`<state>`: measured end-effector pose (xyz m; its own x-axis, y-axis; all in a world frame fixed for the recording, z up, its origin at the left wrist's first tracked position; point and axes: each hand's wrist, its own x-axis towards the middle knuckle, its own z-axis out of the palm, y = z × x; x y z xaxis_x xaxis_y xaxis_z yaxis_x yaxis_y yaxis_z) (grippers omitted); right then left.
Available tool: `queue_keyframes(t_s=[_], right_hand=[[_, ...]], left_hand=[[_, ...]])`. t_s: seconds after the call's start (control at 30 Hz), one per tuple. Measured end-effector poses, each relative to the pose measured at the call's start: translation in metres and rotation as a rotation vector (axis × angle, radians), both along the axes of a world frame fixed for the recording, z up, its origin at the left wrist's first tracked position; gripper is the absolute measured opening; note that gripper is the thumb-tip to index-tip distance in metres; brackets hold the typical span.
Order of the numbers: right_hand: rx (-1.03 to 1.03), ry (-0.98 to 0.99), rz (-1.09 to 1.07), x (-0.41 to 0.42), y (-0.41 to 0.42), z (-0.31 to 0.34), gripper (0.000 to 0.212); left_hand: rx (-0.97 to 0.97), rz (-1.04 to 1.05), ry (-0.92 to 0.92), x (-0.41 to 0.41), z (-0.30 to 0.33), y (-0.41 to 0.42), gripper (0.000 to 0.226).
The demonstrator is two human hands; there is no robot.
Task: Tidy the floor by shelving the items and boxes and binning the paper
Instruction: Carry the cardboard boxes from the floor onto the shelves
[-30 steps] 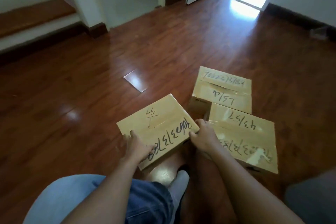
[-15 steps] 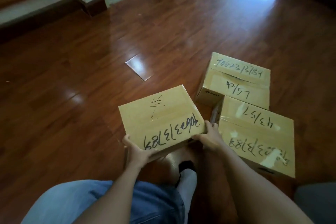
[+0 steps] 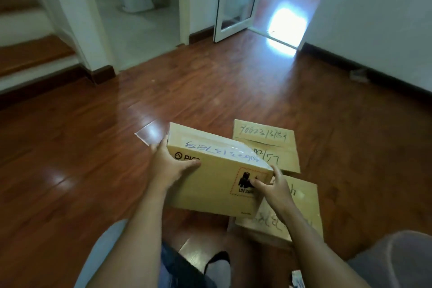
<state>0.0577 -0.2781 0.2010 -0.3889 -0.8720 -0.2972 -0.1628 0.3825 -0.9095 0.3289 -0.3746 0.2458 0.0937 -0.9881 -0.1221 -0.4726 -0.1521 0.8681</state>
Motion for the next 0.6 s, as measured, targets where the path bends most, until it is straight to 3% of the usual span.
queue_keyframes(t_s=[0.2,0.33,0.43,0.6], right_hand=[[-0.252,0.039,-0.160,-0.071,0.032,0.092,0.052],[-0.313,0.181,-0.346,-0.126,0.070,0.155,0.084],[-0.376,0.343,-0.468,-0.163,0.120,0.207,0.079],[-0.496,0.443,-0.662,-0.207,0.211,0.290,0.064]], left_hand=[[-0.144,-0.203,0.075,-0.074,0.088,-0.005,0.112],[-0.257,-0.398,0.209,-0.150,0.147,0.002,0.116],[-0.331,-0.543,0.246,-0.210,0.189,0.013,0.108],[-0.395,-0.790,0.337,-0.311,0.243,0.043,0.106]])
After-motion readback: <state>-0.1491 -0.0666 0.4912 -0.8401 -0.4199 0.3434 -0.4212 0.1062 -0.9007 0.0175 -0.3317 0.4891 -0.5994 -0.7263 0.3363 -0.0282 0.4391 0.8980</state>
